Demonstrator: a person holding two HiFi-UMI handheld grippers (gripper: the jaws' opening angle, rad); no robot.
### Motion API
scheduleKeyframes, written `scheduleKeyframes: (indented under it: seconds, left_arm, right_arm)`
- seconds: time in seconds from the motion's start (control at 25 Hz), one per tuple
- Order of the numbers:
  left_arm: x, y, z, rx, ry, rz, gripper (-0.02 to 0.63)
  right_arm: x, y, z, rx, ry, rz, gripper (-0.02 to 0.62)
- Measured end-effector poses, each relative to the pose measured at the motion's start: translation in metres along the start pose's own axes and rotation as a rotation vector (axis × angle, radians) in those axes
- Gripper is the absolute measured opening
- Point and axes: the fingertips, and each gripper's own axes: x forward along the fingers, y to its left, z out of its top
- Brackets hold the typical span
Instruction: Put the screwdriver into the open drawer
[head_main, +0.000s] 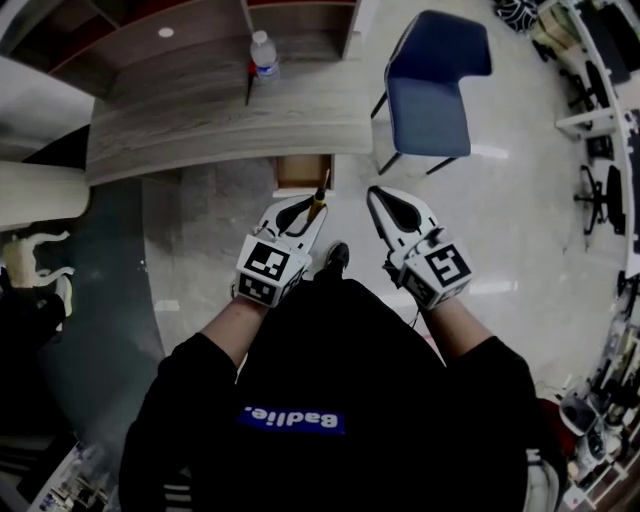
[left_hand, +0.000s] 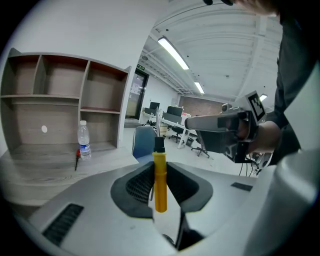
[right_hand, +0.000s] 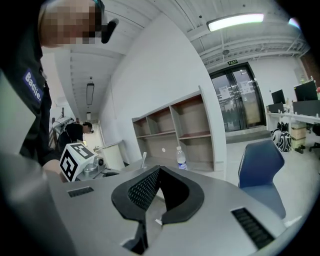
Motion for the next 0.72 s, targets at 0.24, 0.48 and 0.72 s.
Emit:
scheduleKeyframes:
  seconds: [0.24, 0.48, 0.72]
  left_arm:
    - [0.012, 0.020, -0.021, 0.002, 0.047, -0.037, 0.075]
    - [0.030, 0.034, -0.046, 0.031, 0.112, -0.065, 0.075]
    - [0.048, 0.050, -0.067, 0.056, 0.166, -0.063, 0.075]
  right_arm:
    - [0.019, 0.008, 0.002, 0.027, -0.014, -0.036, 0.029]
    - [0.029, 0.002, -0.002, 0.053, -0.022, -0.077, 0.029]
    - [0.034, -0.010, -0.015, 0.080, -0.015, -0.113, 0.029]
